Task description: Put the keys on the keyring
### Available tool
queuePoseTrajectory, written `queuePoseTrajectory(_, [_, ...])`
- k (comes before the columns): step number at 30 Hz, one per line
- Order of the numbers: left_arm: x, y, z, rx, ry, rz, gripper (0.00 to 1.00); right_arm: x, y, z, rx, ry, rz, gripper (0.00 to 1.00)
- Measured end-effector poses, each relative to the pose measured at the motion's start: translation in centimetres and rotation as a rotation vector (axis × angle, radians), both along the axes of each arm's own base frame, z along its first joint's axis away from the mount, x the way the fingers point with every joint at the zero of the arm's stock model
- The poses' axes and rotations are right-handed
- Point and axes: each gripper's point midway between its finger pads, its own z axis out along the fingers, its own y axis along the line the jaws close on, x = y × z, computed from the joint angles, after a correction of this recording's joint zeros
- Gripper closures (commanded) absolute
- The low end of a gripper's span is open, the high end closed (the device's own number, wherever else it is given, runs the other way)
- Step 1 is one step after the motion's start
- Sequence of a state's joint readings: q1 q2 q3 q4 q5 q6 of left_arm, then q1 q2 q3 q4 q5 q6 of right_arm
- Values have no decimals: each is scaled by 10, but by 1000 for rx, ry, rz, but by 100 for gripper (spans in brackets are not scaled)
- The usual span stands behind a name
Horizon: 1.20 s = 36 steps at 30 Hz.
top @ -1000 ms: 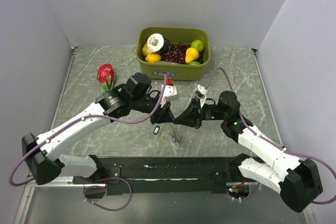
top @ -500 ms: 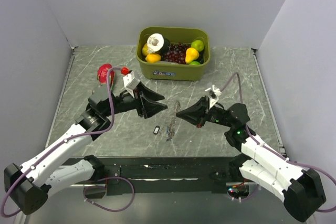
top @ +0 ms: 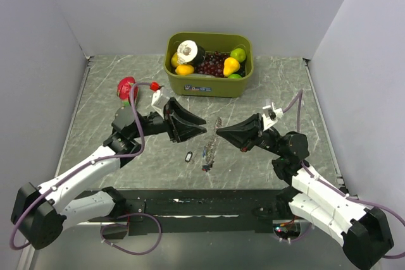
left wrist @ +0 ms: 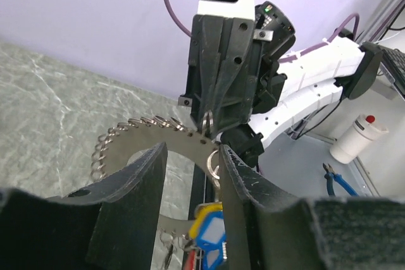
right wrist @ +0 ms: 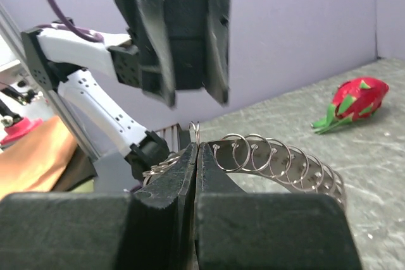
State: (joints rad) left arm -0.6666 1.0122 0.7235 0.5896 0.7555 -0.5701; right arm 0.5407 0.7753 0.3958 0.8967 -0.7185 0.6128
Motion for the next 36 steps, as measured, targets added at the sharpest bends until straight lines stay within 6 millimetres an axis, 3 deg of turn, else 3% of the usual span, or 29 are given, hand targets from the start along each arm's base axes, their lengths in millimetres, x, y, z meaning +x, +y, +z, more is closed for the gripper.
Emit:
queuePoseTrajectory(7, [1,-13,-16,28,28,-39,55,1,2,1,30,23,21,100])
queuePoseTrajectory(20, [-5,-24,-17,26,15,-82,58,2,4,1,40,33,31,100])
queuePoseTrajectory(29, [-2,-28,-12,12,-3,-86,77,3,6,0,43,44,45,100])
queuePoseTrajectory(33, [-2,-29,-8,4,-13,-91,99,3,6,1,50,42,46,100])
queuePoseTrajectory(36, [-1,-29,-5,-1,-19,-92,99,2,5,2,54,37,46,100])
